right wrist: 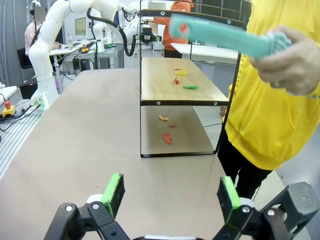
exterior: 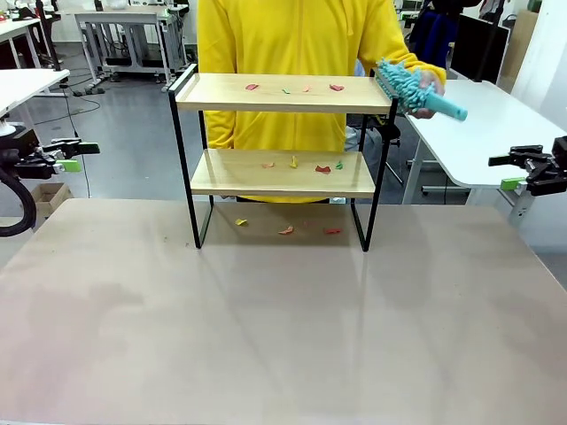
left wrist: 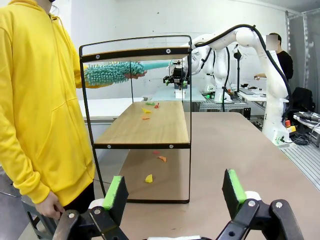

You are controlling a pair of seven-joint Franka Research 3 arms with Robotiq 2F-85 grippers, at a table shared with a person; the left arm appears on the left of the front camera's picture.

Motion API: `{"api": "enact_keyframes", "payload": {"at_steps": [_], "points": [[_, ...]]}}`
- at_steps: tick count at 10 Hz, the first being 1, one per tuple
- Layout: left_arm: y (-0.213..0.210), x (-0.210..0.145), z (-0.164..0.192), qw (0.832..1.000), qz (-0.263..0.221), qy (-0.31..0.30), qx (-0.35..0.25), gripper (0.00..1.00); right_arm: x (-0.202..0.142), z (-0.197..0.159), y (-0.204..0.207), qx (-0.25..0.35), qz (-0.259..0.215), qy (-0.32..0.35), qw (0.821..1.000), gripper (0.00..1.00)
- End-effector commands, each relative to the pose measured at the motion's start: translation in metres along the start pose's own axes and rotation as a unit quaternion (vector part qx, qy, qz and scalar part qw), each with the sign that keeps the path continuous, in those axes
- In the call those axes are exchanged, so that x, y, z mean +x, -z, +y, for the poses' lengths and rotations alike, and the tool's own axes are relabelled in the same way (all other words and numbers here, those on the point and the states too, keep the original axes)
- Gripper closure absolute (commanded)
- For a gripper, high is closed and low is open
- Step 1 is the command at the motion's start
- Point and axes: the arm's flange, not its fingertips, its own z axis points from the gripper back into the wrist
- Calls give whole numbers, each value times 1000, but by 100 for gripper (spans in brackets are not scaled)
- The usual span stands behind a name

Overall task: Clean the shelf.
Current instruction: Pick up the Duster handed by the human.

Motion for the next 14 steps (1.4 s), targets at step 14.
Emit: {"api": "enact_keyframes", "payload": {"at_steps": [14], "points": [[0,2,0,1000,0,5,0,0,3,-1,0,-5,-4,-4,1000,0]]}}
